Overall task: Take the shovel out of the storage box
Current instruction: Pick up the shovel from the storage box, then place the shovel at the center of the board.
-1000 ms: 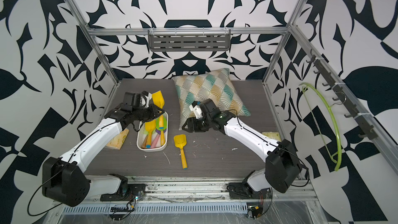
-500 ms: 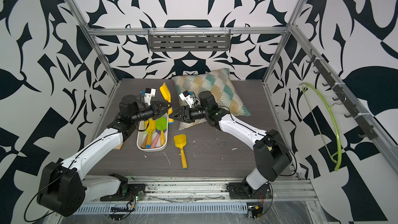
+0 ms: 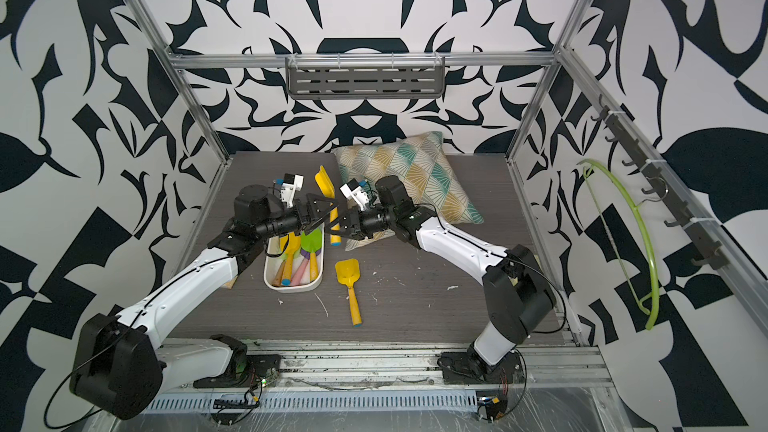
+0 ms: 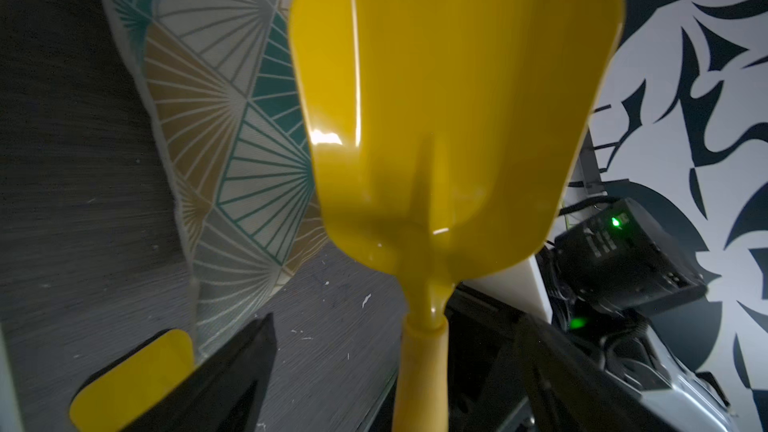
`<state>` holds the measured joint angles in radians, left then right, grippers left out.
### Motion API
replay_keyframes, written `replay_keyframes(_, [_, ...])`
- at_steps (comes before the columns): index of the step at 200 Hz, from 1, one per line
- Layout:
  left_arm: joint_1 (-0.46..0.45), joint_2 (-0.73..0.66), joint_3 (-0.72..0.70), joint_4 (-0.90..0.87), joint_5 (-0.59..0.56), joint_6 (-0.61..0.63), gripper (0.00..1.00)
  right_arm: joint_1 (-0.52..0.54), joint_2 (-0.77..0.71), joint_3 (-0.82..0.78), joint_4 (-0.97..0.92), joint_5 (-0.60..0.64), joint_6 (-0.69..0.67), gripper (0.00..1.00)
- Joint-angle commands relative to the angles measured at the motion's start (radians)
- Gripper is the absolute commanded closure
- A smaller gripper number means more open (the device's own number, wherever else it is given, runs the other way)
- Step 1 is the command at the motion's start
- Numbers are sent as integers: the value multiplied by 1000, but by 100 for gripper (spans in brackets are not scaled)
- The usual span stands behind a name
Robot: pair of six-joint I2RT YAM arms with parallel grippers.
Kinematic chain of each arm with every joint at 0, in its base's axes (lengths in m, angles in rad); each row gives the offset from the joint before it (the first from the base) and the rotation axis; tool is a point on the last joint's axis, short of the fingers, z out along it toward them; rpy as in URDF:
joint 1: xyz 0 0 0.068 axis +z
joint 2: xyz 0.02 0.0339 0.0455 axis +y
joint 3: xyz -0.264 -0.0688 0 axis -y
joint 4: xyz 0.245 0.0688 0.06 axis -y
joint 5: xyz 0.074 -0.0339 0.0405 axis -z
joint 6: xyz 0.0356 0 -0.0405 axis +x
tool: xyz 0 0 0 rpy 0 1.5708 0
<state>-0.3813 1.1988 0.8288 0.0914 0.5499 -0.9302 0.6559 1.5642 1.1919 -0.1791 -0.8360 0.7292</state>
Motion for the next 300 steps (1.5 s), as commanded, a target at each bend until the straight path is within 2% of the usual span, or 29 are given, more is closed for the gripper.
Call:
replay_keyframes(1, [6, -41, 29, -220, -144, 78, 1, 26, -110, 135, -569, 314, -255, 100])
replay_keyframes(25, [7, -7, 75, -415, -231, 189, 1, 105, -144, 207, -895, 603, -283, 100])
replay_keyframes(41, [7, 27, 106, -530, -283, 263, 1, 194, -142, 203, -1018, 768, -264, 100])
replay_keyframes(54, [7, 48, 125, -605, -334, 310, 1, 257, -128, 176, -1059, 835, -234, 100])
replay_keyframes(78, [8, 57, 123, -665, -404, 346, 1, 337, -93, 109, -1022, 867, -168, 100])
replay_keyframes(99, [8, 68, 122, -700, -416, 366, 0, 380, -52, 68, -978, 877, -133, 100])
replay_keyframes(127, [9, 68, 109, -729, -472, 402, 0, 392, 17, 18, -935, 903, -84, 100])
replay_keyframes(139, [9, 111, 112, -736, -490, 416, 0, 392, 60, 25, -939, 920, -73, 100])
replay_keyframes(175, [9, 156, 121, -734, -460, 427, 3, 396, 164, 61, -951, 971, -27, 100])
replay_keyframes(222, [9, 137, 101, -733, -466, 444, 3, 419, 265, 60, -954, 1012, 25, 100])
replay_keyframes(237, [9, 141, 101, -733, -459, 445, 3, 433, 302, 66, -943, 992, 31, 93])
replay_keyframes(260, [9, 140, 101, -730, -456, 441, 2, 453, 333, 74, -931, 952, 45, 73])
replay_keyframes(300, [9, 150, 96, -716, -450, 454, 2, 455, 349, 87, -918, 920, 50, 68])
